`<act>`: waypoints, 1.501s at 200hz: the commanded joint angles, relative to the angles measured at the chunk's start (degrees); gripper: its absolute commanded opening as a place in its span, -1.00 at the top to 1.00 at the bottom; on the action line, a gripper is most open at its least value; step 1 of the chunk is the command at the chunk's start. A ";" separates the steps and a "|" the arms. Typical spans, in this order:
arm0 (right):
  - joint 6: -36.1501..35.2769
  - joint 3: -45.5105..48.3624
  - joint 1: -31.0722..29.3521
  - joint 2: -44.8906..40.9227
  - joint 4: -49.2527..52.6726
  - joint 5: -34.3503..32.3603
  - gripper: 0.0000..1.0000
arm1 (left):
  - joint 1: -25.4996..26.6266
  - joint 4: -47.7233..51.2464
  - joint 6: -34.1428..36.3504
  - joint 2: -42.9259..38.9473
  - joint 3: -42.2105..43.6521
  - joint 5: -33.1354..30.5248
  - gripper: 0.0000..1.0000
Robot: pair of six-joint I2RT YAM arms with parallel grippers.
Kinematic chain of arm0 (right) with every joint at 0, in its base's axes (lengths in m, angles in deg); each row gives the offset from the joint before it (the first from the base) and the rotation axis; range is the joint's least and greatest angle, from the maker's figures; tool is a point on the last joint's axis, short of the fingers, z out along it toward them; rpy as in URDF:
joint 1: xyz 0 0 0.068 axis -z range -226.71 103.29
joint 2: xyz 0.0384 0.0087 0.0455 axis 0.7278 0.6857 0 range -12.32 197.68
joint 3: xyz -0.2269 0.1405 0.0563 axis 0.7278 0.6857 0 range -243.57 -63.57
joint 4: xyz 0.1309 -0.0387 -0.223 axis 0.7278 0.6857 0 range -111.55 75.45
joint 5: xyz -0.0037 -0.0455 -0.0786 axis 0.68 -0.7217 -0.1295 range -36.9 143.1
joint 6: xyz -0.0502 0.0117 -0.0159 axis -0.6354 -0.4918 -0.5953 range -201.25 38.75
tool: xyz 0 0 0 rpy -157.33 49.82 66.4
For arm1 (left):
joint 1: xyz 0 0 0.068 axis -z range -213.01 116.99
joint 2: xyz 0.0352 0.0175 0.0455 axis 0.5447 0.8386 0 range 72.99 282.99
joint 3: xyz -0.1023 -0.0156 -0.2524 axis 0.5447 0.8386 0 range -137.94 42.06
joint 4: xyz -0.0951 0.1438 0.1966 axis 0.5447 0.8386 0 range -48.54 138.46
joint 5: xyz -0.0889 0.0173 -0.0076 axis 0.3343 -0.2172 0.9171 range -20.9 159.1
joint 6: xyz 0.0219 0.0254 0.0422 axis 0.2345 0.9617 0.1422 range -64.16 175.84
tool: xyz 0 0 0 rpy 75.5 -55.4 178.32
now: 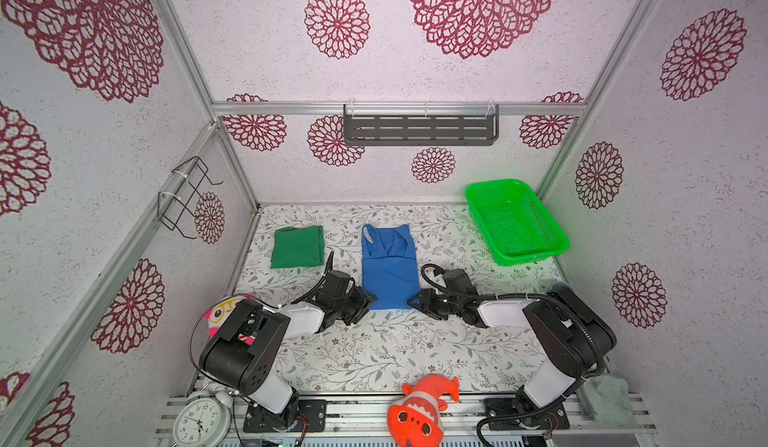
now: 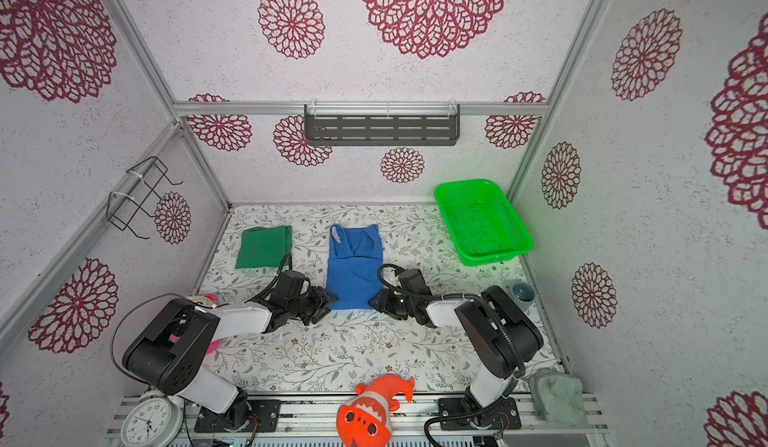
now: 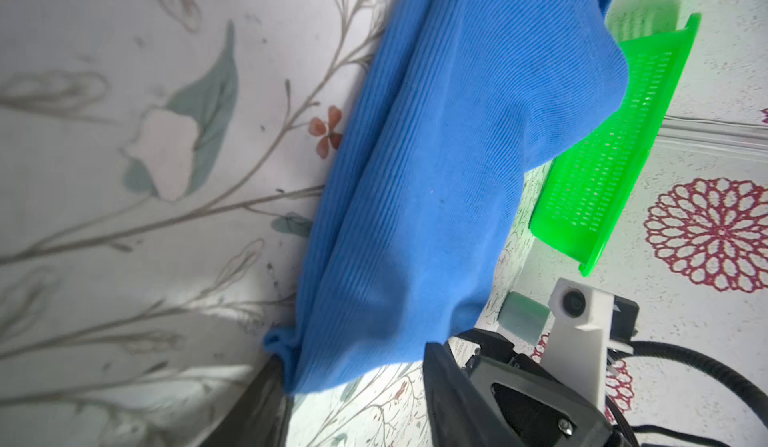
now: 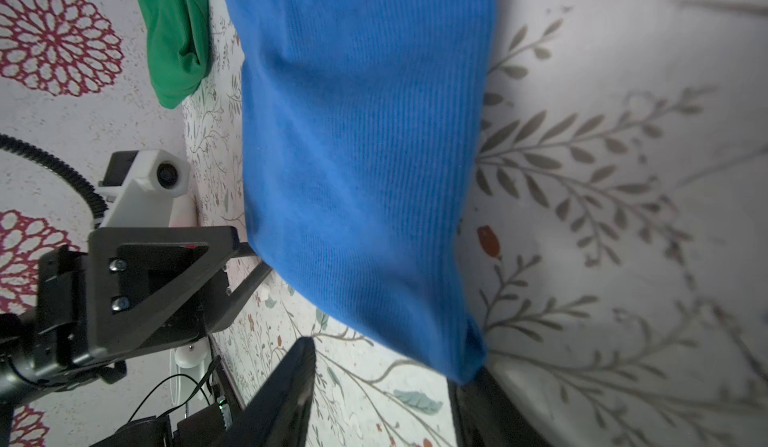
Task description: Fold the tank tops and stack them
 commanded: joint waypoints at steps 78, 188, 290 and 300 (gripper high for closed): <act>-1.01 0.15 -0.86 -0.42 7.05 -6.49 0.67 | 0.71 12.93 1.53 1.46 0.78 -7.85 0.87; -4.62 -0.84 -7.47 -14.30 24.88 -9.89 1.00 | 7.29 27.87 1.28 -14.50 2.31 -13.29 1.00; -6.74 -7.75 -11.24 -30.00 42.42 -14.64 1.00 | 14.78 51.38 -4.69 -38.57 -4.58 -27.19 0.99; -7.88 -9.17 -11.14 -29.55 42.79 -15.52 1.00 | 14.27 52.42 -3.08 -37.99 -6.25 -27.02 1.00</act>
